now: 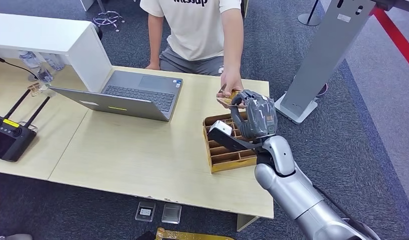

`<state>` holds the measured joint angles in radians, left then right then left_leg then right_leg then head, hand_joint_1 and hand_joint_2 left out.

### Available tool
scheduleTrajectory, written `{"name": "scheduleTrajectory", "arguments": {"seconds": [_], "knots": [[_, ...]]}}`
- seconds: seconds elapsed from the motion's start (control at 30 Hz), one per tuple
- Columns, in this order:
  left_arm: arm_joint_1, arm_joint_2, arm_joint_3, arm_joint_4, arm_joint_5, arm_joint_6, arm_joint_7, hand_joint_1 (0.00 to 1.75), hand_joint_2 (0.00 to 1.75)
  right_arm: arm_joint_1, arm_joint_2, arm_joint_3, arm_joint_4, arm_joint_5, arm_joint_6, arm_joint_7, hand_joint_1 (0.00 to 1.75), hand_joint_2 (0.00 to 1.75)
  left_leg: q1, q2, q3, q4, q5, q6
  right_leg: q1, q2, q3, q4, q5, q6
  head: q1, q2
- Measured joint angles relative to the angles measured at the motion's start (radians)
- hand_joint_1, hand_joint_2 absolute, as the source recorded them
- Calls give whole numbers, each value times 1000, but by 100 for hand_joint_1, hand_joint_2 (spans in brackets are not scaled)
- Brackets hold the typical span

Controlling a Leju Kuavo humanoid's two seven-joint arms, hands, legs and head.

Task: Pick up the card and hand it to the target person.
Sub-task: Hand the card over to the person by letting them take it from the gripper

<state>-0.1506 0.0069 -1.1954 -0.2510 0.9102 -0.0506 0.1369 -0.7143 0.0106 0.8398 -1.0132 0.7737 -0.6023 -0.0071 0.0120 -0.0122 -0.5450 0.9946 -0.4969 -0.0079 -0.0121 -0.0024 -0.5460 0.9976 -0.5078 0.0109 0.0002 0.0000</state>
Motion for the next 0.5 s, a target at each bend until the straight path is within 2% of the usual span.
{"name": "scheduleTrajectory", "arguments": {"seconds": [0.03,0.17,0.2,0.33,0.5], "knots": [[0,0,0,0,-2,-4,-2,0,175,0,4,0,16,-2,-1,-2,138,175,0,0,0,0,0,0,0,0,0,0,0,0,0,0],[-1,0,-1,0,-8,-24,-13,0,175,-1,21,0,69,-15,-2,-5,0,175,0,0,0,0,0,0,0,0,0,0,0,0,0,0],[-1,0,-1,0,-10,-27,-14,0,175,0,25,0,80,-20,-2,-8,0,175,0,0,0,0,0,0,0,0,0,0,0,0,0,0],[-1,0,-2,0,-12,-29,-19,0,0,1,36,0,115,-69,-12,-38,0,175,0,0,0,0,0,0,0,0,0,0,0,0,0,0],[2,0,-2,0,5,-12,-23,0,0,15,42,-14,125,-207,-11,-98,0,175,0,0,0,0,0,0,0,0,0,0,0,0,0,0]]}}
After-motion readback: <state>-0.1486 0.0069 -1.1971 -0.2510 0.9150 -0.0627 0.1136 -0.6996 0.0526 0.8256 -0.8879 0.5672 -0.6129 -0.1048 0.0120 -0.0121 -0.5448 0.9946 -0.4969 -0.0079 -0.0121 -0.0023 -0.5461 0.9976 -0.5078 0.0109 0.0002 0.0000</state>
